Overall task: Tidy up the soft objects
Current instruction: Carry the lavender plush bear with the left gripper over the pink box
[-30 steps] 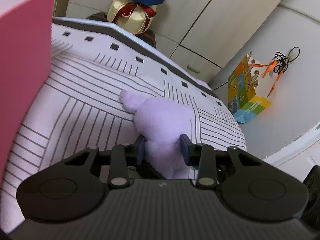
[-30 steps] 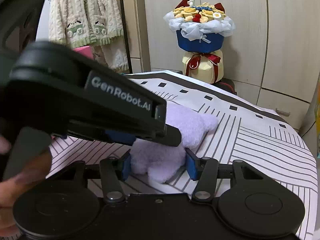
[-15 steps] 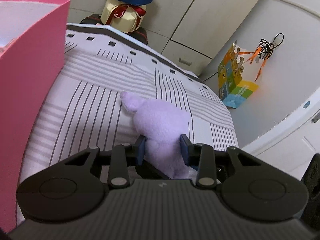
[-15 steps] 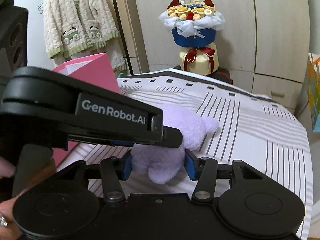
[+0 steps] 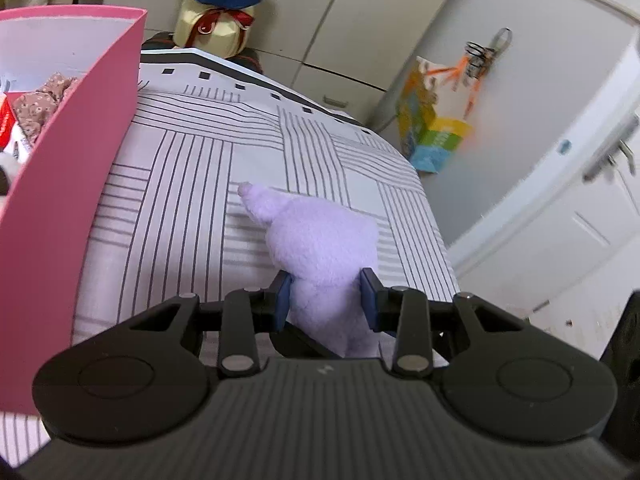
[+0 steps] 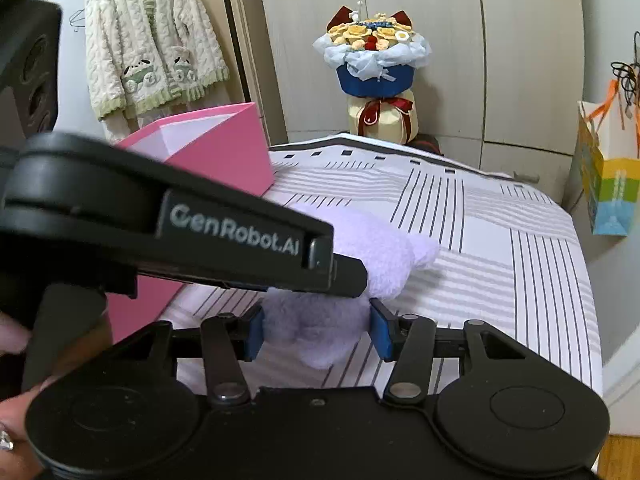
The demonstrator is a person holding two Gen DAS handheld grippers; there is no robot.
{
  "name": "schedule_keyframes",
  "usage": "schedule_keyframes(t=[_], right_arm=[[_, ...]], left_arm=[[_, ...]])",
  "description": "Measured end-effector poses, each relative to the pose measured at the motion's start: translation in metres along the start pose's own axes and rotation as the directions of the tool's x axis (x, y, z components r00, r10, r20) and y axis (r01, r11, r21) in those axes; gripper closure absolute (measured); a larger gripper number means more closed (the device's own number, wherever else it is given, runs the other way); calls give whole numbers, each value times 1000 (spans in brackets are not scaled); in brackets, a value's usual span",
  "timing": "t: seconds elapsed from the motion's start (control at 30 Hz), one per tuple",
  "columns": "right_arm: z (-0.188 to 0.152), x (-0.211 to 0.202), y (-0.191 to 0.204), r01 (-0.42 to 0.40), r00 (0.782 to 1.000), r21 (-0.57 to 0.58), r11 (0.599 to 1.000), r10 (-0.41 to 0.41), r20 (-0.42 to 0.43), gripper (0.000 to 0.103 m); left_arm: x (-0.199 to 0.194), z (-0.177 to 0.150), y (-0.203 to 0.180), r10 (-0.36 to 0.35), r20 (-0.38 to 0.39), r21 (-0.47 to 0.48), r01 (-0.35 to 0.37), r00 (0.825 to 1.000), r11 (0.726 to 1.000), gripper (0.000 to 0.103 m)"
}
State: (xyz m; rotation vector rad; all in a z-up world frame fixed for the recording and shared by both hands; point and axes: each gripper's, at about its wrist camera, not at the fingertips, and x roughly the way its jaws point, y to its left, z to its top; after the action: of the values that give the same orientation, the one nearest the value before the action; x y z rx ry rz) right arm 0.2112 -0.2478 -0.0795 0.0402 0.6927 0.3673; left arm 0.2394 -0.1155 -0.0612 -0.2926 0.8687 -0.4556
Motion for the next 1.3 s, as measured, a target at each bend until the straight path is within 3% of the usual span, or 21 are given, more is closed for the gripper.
schedule_keyframes(t=[0.1,0.33,0.67,0.8,0.93,1.1,1.3], right_arm=[[-6,-12,9,-7,1000,28,1000,7,-5,46],[-22,-39,41,-21,1000,38,999,22,-7,46],[-20,-87,98,-31,999,-74,997,34,42,46],[-9,-104,125,-29,993,-142,989,45,107,46],[11,-105,143,-52,984,-179,982,81,157,46],[41,-90,157,-92,969,-211,973,136,204,46],[76,-55,171,-149,956,-257,955,206,211,46]], left_arm=[[-19,-12,-3,-20,0,61,20,1000,998,68],[-61,-33,4,-55,-9,103,56,998,993,68],[-136,-47,20,-134,29,126,130,991,984,68],[-167,-41,30,-169,77,143,157,982,977,69],[-193,-29,39,-155,152,162,130,976,978,69],[-211,-2,53,-117,215,182,78,970,980,69],[-214,30,83,-81,280,139,43,957,989,69]])
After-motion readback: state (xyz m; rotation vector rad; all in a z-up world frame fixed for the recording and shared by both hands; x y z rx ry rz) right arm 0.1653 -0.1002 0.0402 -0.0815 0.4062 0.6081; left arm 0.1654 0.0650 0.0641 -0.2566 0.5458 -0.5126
